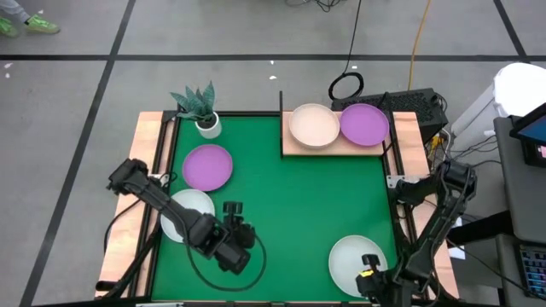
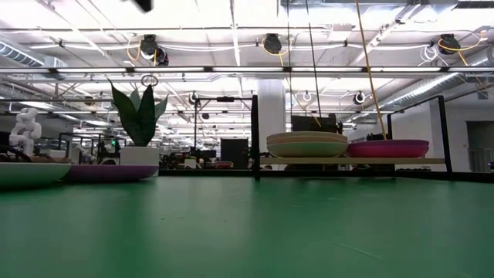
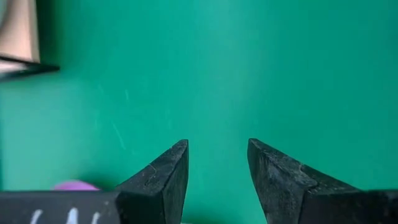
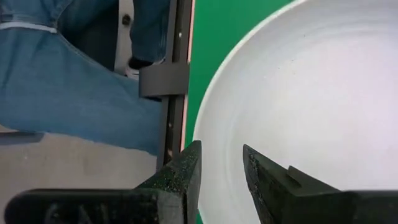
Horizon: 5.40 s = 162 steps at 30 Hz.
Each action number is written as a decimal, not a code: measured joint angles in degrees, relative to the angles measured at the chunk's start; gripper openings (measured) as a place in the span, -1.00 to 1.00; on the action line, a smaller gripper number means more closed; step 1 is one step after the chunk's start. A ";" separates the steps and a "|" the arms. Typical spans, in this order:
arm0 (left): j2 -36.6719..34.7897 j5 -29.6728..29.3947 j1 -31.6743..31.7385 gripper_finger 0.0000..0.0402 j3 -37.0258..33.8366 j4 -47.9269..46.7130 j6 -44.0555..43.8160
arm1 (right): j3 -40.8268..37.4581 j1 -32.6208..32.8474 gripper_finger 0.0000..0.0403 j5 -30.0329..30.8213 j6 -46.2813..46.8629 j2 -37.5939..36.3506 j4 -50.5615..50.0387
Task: Place and stack plates onto a shelf
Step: Stack the right light blue plate on the purple plate on the shelf
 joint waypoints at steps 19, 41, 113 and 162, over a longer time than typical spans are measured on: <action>0.07 0.05 -2.81 -0.15 -8.99 -0.34 -11.32 | 0.00 0.39 -0.50 -0.55 0.34 0.37 7.03; 0.07 0.05 -3.99 -0.15 -9.01 -1.46 -14.75 | 0.10 0.36 -0.82 -3.10 -2.54 5.23 4.25; 0.04 -5.18 -17.41 -0.15 -17.21 -1.22 -38.88 | -2.21 -85.41 -1.00 2.25 -71.70 -35.81 -29.24; 0.04 -3.45 -17.39 -0.15 -17.21 -0.98 -41.66 | -14.67 -106.89 -0.93 -2.61 -83.99 -35.98 -17.62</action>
